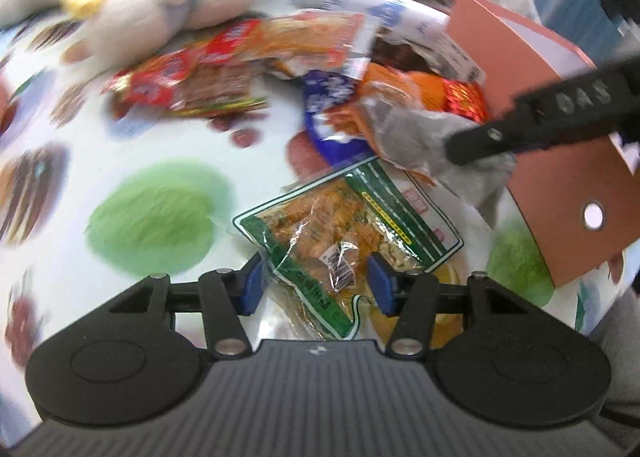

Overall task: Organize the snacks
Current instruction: 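Lower the left tool onto the green-labelled snack bag and close it, then lift the green-labelled bag with the left tool and carry it over the pink box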

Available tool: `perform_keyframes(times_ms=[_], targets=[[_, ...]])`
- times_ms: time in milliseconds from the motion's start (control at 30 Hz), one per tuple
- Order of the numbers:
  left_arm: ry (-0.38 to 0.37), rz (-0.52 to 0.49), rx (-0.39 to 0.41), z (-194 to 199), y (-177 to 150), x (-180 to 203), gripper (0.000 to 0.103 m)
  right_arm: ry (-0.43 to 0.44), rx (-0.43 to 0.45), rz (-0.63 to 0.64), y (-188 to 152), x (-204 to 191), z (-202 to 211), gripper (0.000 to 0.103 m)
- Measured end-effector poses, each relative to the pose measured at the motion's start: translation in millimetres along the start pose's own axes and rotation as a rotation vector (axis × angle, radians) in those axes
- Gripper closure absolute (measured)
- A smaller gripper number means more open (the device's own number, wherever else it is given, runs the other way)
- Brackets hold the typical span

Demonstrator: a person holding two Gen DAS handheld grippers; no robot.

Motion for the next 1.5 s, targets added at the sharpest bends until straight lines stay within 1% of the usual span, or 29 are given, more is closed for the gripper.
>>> perform_keyframes(times_ms=[67,133,233,400,467,600,667,700,733,767,800,867,933,1233,1400,1500], targets=[[0.016,0.046,0.009,10.9,-4.4,-3.2,0.045,0.008,0.005,0.010,-6.5,-2.3,5.8,0.062],[0.045,0.070,0.025,21.6,-8.2,-4.1,0.045,0.010,0.011,0.027,-14.0,-5.3,10.4,0.062],[0.065,0.116,0.043,35.8,-12.2,-5.7,0.046,0.021,0.019,0.033,-25.1,-7.5,17.4,0.062],[0.115,0.151,0.066,56.5,-23.2,-7.6,0.049,0.025,0.031,0.021,-44.2,-5.9,27.0,0.062],[0.136,0.159,0.063,61.0,-28.7,-7.7,0.050,0.020,0.032,0.024,-53.5,-4.8,29.5,0.062],[0.150,0.186,0.065,68.5,-41.7,-7.2,0.056,0.013,0.033,0.026,-69.0,-1.6,34.3,0.062],[0.158,0.187,0.062,71.9,-44.8,-3.3,0.058,-0.001,0.043,0.056,-77.3,-2.8,34.3,0.062],[0.160,0.186,0.066,74.5,-45.2,-1.0,0.060,-0.010,0.041,0.069,-80.6,-3.5,33.5,0.062],[0.167,0.184,0.071,77.0,-45.3,1.5,0.075,-0.011,0.039,0.079,-82.5,-4.0,33.0,0.062],[0.176,0.183,0.072,79.3,-44.7,3.7,0.076,-0.012,0.040,0.092,-84.2,-4.9,32.2,0.062],[0.167,0.196,0.077,80.8,-44.4,3.9,0.076,-0.021,0.042,0.099,-85.1,-5.0,31.5,0.062],[0.156,0.222,0.092,84.7,-43.9,4.9,0.080,-0.026,0.045,0.099,-85.4,-4.4,31.3,0.062],[0.165,0.224,0.106,89.1,-41.4,7.4,0.092,-0.024,0.048,0.088,-84.6,-2.8,33.3,0.062],[0.185,0.211,0.191,115.5,-21.1,16.1,0.093,-0.002,0.111,0.087,-78.7,-7.5,60.0,0.062],[0.199,0.196,0.221,132.4,-7.1,22.3,0.093,0.007,0.147,0.090,-71.5,-10.6,76.4,0.062],[0.202,0.208,0.232,145.3,1.0,23.3,0.093,0.007,0.173,0.094,-67.3,-13.0,88.3,0.062]])
Point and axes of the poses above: each gripper's, at about its wrist camera, not at the fingertips, and z roughly against the way its jaws point, x to its right, y to its top, the point moved 1 cm from there along -z, roughly the way its jaws point, and after that the axes turned 14 degrees about -z, right-handed, at the moved point
